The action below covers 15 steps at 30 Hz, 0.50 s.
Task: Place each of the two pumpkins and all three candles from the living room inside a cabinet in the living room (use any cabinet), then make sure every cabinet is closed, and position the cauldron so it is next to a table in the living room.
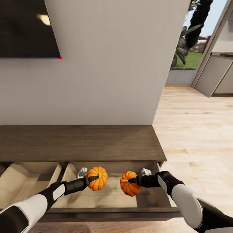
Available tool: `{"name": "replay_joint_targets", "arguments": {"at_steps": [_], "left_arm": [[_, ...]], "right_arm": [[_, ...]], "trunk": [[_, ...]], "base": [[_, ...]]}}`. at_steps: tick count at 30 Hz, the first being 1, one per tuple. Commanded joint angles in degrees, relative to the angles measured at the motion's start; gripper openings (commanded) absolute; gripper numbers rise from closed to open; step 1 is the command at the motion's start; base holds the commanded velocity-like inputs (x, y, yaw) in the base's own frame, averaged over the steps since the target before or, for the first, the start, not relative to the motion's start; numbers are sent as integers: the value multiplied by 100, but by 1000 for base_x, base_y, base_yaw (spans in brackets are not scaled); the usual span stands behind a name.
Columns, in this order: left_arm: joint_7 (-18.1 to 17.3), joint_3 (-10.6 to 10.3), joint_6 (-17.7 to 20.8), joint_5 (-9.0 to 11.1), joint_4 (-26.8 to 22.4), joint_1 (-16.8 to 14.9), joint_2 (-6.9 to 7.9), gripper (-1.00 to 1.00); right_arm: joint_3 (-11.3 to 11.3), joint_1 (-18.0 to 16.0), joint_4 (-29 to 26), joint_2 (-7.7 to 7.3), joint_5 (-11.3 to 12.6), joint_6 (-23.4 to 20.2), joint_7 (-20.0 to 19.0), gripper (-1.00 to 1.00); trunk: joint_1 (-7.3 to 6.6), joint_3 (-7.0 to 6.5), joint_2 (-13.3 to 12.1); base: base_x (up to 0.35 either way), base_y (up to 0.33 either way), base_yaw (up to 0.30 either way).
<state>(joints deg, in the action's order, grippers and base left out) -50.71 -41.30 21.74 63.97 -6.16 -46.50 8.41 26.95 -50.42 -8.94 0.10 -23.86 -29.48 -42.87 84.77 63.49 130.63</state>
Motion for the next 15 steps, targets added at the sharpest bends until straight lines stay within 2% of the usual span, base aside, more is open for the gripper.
{"name": "replay_joint_targets", "arguments": {"at_steps": [1, 5, 15], "left_arm": [[0, 8, 5, 2, 0, 0, -5, -100], [2, 8, 26, -5, 20, 0, -14, -100], [0, -1, 15, -12, -12, 0, -46, -100]], "right_arm": [[3, 2, -1, 3, 6, -4, 4, -100], [3, 2, -2, -10, 12, -20, 30, -100], [2, 2, -4, -8, 10, -21, 10, -100]], "trunk": [[0, 0, 0], [0, 0, 0], [0, 6, 0]], "base": [[0, 0, 222], [0, 0, 182], [0, 0, 11]]}}
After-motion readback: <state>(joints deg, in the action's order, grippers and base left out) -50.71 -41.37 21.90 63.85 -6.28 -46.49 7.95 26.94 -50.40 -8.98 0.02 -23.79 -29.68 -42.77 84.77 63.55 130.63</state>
